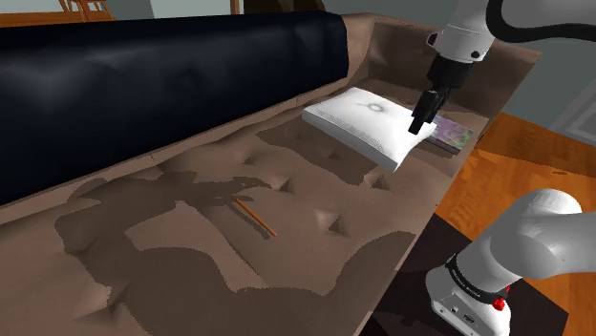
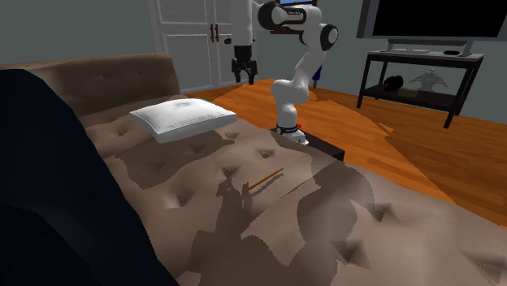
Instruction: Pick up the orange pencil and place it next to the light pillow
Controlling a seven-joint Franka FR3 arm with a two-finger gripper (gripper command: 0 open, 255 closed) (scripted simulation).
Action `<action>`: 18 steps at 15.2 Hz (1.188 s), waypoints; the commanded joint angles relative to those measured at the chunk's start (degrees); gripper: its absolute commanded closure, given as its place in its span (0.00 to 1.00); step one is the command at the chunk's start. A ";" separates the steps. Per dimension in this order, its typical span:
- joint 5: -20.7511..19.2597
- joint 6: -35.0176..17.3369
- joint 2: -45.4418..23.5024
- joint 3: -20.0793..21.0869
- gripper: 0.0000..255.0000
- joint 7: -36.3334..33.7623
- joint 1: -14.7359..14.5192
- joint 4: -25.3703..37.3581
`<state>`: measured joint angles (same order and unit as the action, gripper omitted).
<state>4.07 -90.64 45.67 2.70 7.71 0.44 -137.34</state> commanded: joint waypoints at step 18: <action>2.22 -14.45 -22.94 24.95 0.00 -24.78 -3.39 7.97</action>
<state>6.83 -104.04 25.23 25.91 -15.06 -3.04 -130.66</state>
